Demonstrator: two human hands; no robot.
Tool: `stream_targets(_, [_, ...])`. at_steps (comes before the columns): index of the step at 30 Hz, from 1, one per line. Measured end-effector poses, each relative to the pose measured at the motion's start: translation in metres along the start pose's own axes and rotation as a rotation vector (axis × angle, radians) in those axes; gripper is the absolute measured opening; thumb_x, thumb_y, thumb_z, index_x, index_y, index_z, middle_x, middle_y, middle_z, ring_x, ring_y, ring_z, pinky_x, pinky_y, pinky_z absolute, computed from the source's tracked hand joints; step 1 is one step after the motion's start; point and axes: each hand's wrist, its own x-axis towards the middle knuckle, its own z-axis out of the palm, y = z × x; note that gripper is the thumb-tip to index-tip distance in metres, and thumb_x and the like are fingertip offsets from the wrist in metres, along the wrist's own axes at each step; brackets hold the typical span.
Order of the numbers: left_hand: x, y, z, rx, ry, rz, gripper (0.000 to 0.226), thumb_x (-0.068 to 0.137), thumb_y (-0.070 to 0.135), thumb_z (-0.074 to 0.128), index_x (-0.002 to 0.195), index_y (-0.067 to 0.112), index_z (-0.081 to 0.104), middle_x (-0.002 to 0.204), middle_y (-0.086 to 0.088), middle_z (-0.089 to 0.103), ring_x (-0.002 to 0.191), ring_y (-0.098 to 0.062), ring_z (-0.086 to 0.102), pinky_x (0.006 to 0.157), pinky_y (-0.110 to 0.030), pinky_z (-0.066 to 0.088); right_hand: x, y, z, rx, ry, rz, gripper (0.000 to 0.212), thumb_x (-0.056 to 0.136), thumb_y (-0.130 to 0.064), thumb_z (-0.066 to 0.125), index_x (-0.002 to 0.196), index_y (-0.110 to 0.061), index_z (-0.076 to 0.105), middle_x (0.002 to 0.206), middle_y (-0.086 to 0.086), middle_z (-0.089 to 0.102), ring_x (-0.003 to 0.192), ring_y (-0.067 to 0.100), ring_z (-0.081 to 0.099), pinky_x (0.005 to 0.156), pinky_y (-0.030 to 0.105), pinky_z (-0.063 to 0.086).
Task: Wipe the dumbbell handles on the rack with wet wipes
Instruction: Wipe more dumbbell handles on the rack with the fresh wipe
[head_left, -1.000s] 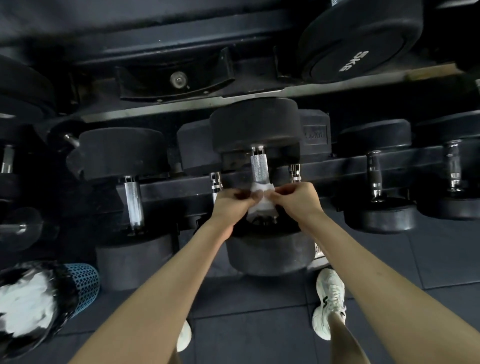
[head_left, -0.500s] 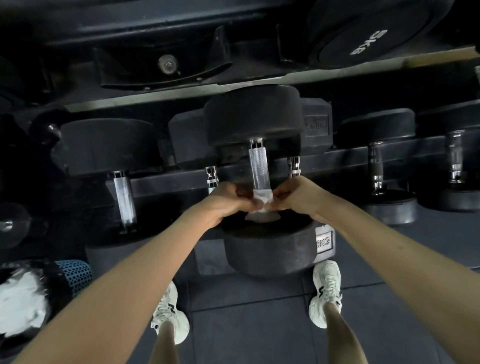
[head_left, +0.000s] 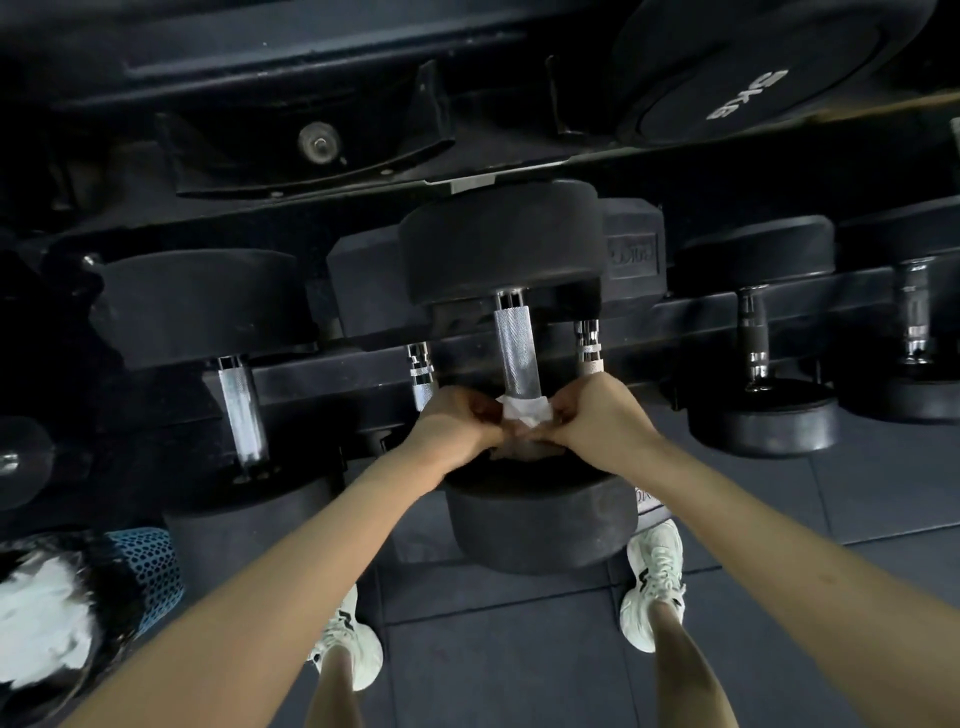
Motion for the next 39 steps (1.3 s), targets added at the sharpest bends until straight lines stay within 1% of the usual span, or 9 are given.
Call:
stream_targets(4, [-0.002, -0.001, 0.005, 0.014, 0.035, 0.040, 0.019, 0.074, 0.028, 0.078, 0.074, 0.011, 0.070, 0.059, 0.003, 0.058, 0.050, 0.000, 0.050, 0.047, -0.008, 0.034, 0.001, -0.002, -0.001, -0.034, 0.001, -0.013, 0.046, 0.074, -0.019, 0.076, 0.043, -0.017, 0.042, 0.046, -0.003, 0.039, 0.045, 0.008, 0.032, 0.046, 0.020, 0.028])
stream_targets(9, [-0.002, 0.000, 0.004, -0.164, -0.038, -0.017, 0.014, 0.072, 0.020, 0.079, 0.084, 0.016, 0.072, 0.086, -0.006, 0.072, 0.084, -0.020, 0.067, 0.081, -0.030, 0.051, 0.009, 0.007, -0.007, 0.340, -0.209, 0.053, 0.016, 0.072, -0.009, 0.080, 0.064, -0.005, 0.066, 0.055, -0.006, 0.056, 0.054, 0.003, 0.049, 0.053, 0.016, 0.040])
stream_targets(14, [-0.004, 0.007, 0.004, -0.511, 0.073, 0.036, 0.015, 0.074, 0.011, 0.076, 0.089, 0.013, 0.073, 0.075, 0.007, 0.072, 0.073, -0.005, 0.067, 0.070, -0.014, 0.050, 0.015, -0.004, -0.005, 0.704, 0.088, 0.135, 0.017, 0.071, -0.001, 0.078, 0.086, -0.002, 0.071, 0.074, 0.001, 0.069, 0.066, 0.008, 0.062, 0.063, 0.016, 0.051])
stream_targets(20, [0.015, 0.036, -0.002, -0.747, 0.309, -0.048, 0.033, 0.076, 0.021, 0.075, 0.105, 0.006, 0.069, 0.105, -0.008, 0.071, 0.101, -0.021, 0.066, 0.097, -0.033, 0.048, 0.040, -0.039, -0.012, 0.914, 0.267, 0.157, 0.010, 0.074, 0.001, 0.076, 0.080, -0.003, 0.069, 0.078, 0.007, 0.070, 0.071, 0.017, 0.067, 0.072, 0.029, 0.056])
stream_targets(22, [0.015, 0.040, -0.003, -0.805, 0.318, -0.038, 0.034, 0.078, 0.017, 0.073, 0.108, 0.002, 0.067, 0.105, -0.009, 0.071, 0.097, -0.017, 0.067, 0.094, -0.029, 0.050, 0.041, -0.041, -0.008, 0.915, 0.292, 0.178, 0.012, 0.075, -0.005, 0.076, 0.084, -0.007, 0.070, 0.082, 0.005, 0.072, 0.079, 0.019, 0.069, 0.078, 0.031, 0.057])
stream_targets(26, [0.004, 0.041, 0.008, -0.802, 0.433, -0.022, 0.023, 0.079, 0.007, 0.072, 0.097, -0.006, 0.065, 0.083, -0.006, 0.066, 0.069, -0.006, 0.063, 0.067, -0.010, 0.050, 0.028, -0.043, 0.002, 0.916, 0.359, 0.210, 0.012, 0.079, -0.005, 0.073, 0.085, -0.011, 0.064, 0.075, -0.004, 0.065, 0.068, 0.008, 0.062, 0.063, 0.014, 0.053])
stream_targets(30, [0.007, 0.052, 0.006, -0.900, 0.483, -0.097, 0.023, 0.078, 0.011, 0.074, 0.095, -0.003, 0.066, 0.087, -0.008, 0.069, 0.079, -0.016, 0.064, 0.069, -0.014, 0.052, 0.033, -0.058, -0.005, 0.917, 0.368, 0.241, 0.006, 0.080, -0.006, 0.072, 0.085, -0.003, 0.070, 0.074, 0.002, 0.068, 0.064, 0.011, 0.063, 0.066, 0.023, 0.055])
stream_targets(33, [0.014, 0.062, -0.002, -0.884, 0.454, -0.124, 0.011, 0.079, 0.016, 0.073, 0.082, 0.008, 0.066, 0.082, -0.003, 0.069, 0.079, -0.017, 0.065, 0.078, -0.025, 0.053, 0.039, -0.064, -0.011, 0.991, 0.365, 0.240, 0.009, 0.080, -0.005, 0.072, 0.075, -0.008, 0.065, 0.063, -0.005, 0.062, 0.053, 0.002, 0.058, 0.056, 0.013, 0.050])
stream_targets(39, [-0.004, 0.039, 0.008, -0.801, 0.387, 0.002, 0.006, 0.081, 0.007, 0.070, 0.085, 0.005, 0.067, 0.079, 0.001, 0.068, 0.066, 0.001, 0.064, 0.065, -0.010, 0.050, 0.019, -0.039, 0.005, 0.949, 0.319, 0.262, 0.019, 0.081, -0.011, 0.073, 0.096, -0.002, 0.066, 0.080, 0.001, 0.069, 0.062, 0.001, 0.064, 0.055, 0.009, 0.050])
